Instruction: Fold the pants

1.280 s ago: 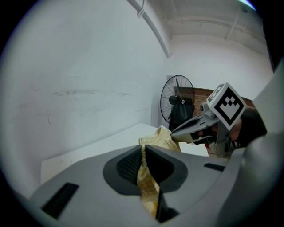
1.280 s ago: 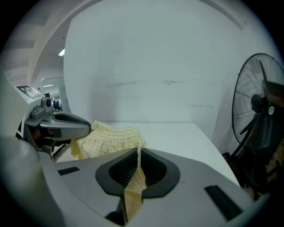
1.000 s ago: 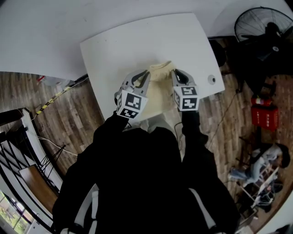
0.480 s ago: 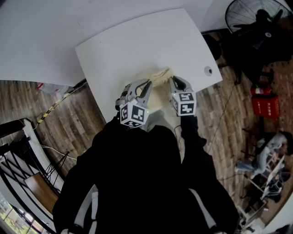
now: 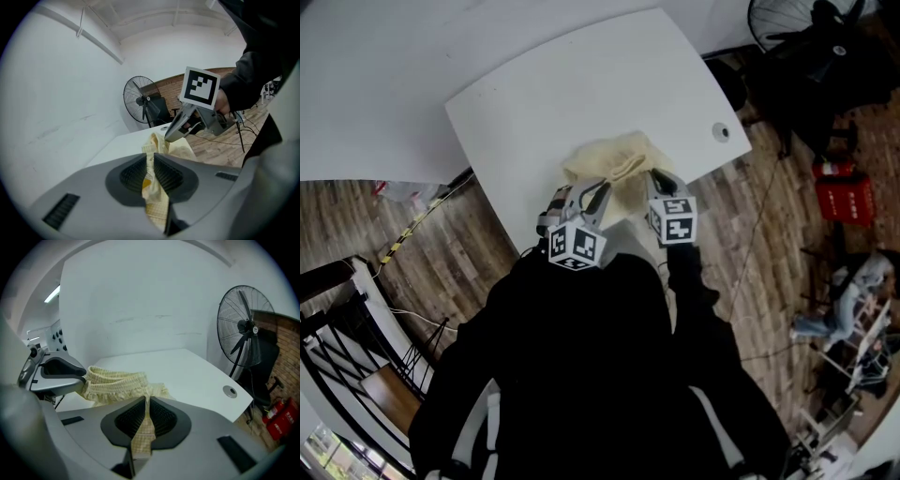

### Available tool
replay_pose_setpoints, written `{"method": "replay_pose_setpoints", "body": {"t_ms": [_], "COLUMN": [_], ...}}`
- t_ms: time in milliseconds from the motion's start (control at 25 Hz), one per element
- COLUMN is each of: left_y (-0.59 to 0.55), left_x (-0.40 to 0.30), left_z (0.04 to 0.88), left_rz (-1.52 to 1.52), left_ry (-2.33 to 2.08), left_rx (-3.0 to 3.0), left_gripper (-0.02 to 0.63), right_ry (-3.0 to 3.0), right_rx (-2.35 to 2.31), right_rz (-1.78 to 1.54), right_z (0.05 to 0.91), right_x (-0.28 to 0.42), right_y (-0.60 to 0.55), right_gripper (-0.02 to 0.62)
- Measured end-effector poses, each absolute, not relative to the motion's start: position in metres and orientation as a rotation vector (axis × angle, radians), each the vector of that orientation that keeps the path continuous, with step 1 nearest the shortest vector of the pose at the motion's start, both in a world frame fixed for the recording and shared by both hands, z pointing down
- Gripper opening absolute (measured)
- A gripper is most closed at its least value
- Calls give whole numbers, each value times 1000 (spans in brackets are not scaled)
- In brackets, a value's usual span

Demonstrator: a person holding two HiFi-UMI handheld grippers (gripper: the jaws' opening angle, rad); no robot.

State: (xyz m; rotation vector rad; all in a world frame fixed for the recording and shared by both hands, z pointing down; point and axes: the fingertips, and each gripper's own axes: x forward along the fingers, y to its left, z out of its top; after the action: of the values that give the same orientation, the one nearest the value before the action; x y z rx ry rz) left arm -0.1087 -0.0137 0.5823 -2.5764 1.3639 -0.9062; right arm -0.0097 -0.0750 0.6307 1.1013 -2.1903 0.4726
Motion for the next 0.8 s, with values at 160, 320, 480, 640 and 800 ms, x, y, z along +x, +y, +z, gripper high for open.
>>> {"method": "replay_pose_setpoints", "body": {"t_ms": [160, 320, 480, 640, 800], "left_y": [-2, 9, 11, 12, 9], "left_x": [-101, -93, -91, -91, -95], "left_z": [588, 580, 575, 571, 561], "left_rz": [-901, -860, -829, -810, -778], "left_ry": [1329, 1303, 1319, 1340, 1379], "left_rx": [-2613, -2629, -2639, -2640, -2640], "left_gripper": [34, 35, 35, 35, 35], "right_ry": [-2185, -2187, -2193, -2202, -2228], "right_rx": [1125, 1156, 1176, 1175, 1183], "right_rz": [506, 526, 521, 507, 477], "right_z": [631, 624, 617, 611, 599], "right_x": [-3, 4, 6, 3, -2], "right_y": [-62, -50, -44, -40, -41], "right_gripper": [23, 23, 23, 23, 23]}}
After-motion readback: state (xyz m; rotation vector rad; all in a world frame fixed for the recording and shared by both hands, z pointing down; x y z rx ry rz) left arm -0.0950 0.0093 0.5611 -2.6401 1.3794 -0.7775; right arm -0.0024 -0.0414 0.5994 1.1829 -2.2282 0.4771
